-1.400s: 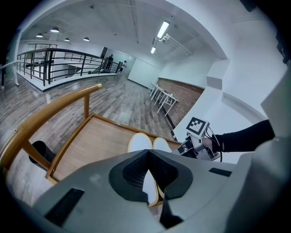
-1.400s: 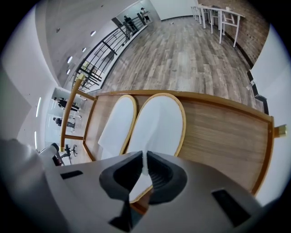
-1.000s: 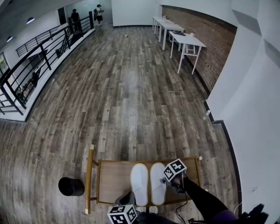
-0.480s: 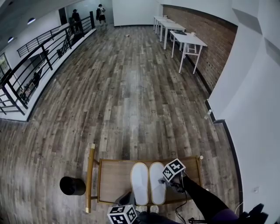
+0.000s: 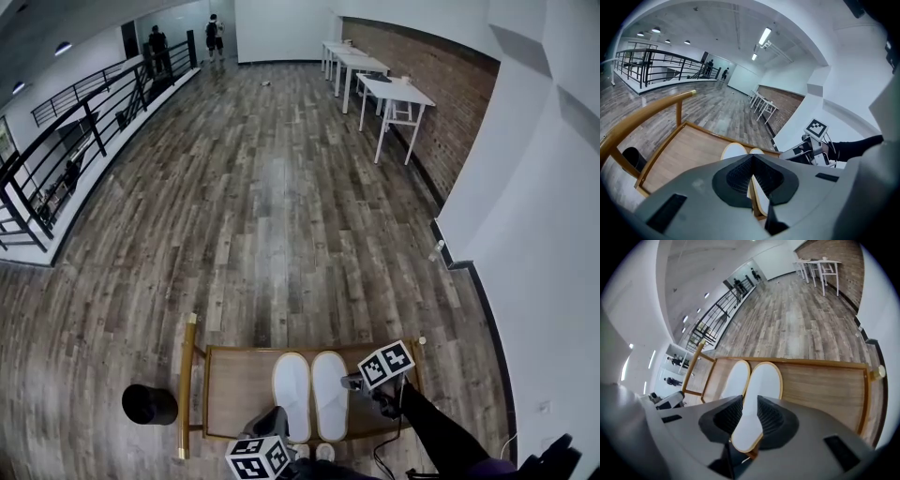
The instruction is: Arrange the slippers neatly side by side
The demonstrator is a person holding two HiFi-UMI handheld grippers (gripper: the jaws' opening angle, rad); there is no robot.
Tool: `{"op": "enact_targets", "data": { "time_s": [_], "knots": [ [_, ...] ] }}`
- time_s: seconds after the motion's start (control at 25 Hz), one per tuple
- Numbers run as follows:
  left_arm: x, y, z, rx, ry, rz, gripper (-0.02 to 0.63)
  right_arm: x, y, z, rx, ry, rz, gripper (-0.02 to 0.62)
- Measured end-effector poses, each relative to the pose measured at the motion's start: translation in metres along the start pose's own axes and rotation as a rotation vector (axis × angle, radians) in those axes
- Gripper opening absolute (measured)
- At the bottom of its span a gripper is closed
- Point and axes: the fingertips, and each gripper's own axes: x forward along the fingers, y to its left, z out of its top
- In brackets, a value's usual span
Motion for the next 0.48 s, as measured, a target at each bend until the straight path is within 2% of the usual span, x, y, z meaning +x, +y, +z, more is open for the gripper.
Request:
{"op": "enact_targets", "data": {
  "time_s": [0.16, 0.28, 0.48],
  "knots": [
    [0.010, -0.007, 0.017, 0.044, -0.031, 0.000, 0.000, -0.029, 0.029, 0.008, 0.091, -0.189, 0.110, 0.080],
    [0.021, -0.011, 0.019, 0.096, -0.039, 0.023, 0.000, -0.044, 0.052, 0.002, 0.083, -0.313, 0.157, 0.080],
    [0.029, -0.025, 0.022, 0.174, -0.048, 0.033, 0.000, -0.056, 0.066, -0.015, 0.061, -0.443, 0.064, 0.068]
  ]
}}
